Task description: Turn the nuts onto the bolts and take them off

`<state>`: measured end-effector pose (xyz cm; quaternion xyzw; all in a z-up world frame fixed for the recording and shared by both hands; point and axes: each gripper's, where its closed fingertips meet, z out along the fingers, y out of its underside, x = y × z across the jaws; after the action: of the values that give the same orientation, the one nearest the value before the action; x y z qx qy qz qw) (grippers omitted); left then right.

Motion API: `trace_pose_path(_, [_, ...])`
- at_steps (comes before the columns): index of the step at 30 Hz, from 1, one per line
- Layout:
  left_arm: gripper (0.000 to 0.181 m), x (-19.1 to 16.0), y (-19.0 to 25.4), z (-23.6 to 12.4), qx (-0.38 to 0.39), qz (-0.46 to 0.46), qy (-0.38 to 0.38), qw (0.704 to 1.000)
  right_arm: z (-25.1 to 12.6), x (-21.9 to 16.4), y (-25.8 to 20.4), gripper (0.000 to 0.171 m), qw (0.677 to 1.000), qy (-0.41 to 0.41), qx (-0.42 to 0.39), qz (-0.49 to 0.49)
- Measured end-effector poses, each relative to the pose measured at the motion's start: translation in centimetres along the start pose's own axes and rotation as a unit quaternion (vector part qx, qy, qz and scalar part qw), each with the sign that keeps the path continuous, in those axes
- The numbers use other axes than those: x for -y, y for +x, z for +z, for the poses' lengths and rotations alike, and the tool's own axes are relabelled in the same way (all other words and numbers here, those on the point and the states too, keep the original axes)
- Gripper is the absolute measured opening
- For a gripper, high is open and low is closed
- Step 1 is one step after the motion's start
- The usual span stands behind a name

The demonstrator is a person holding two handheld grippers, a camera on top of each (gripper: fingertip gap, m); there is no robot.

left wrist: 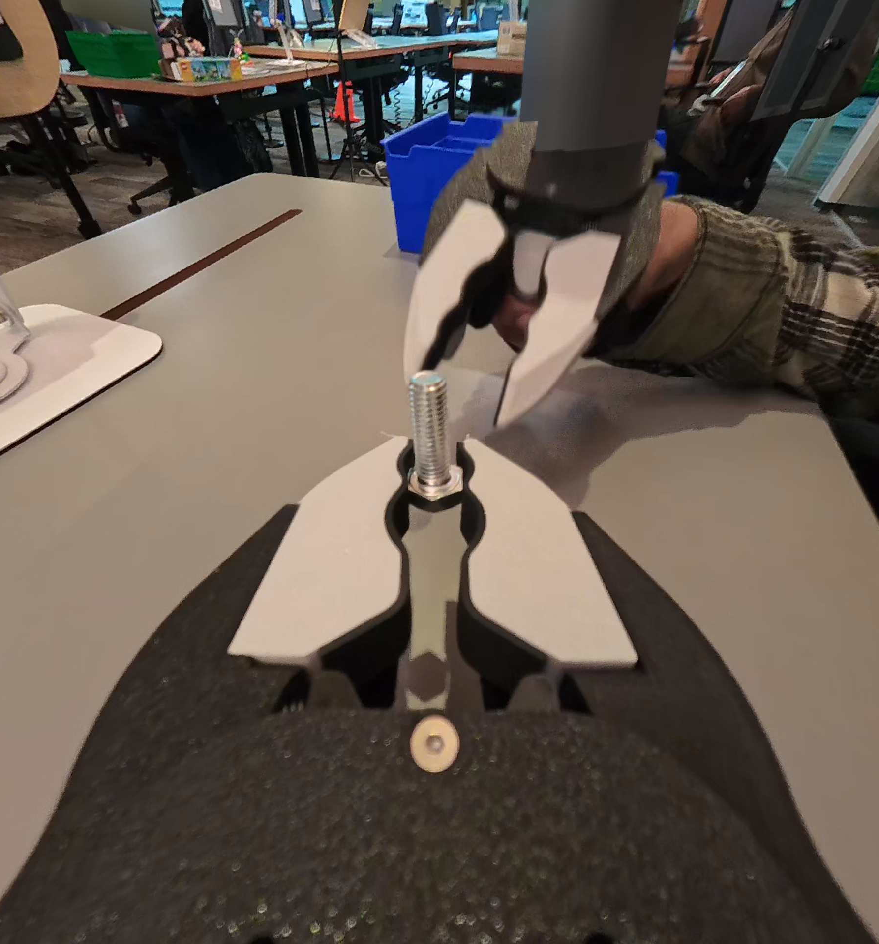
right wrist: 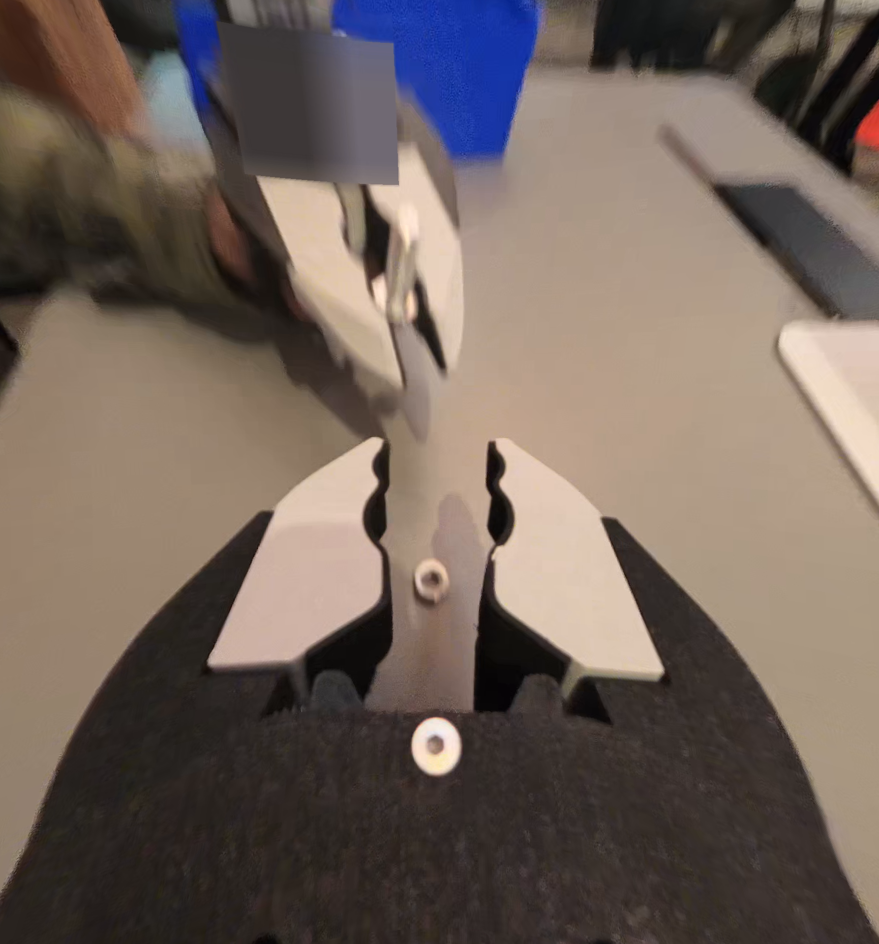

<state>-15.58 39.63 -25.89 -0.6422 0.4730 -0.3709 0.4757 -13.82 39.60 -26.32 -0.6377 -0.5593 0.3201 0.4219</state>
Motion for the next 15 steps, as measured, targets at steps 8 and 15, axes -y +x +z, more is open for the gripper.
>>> trace_pose_path(8, [0.015, 0.8, 1.6, 0.1, -0.03, 0.013, 0.016, 0.999, 1.9, 6.5, -2.2, 0.025, 0.994, 0.072, 0.073, -0.038])
trace_pose_path(15, [0.02, 1.0, 2.2, 0.3, -0.047, 0.015, 0.022, 0.999, 1.8, 6.4, -2.9, 0.009, 0.989, 0.106, 0.086, -0.054])
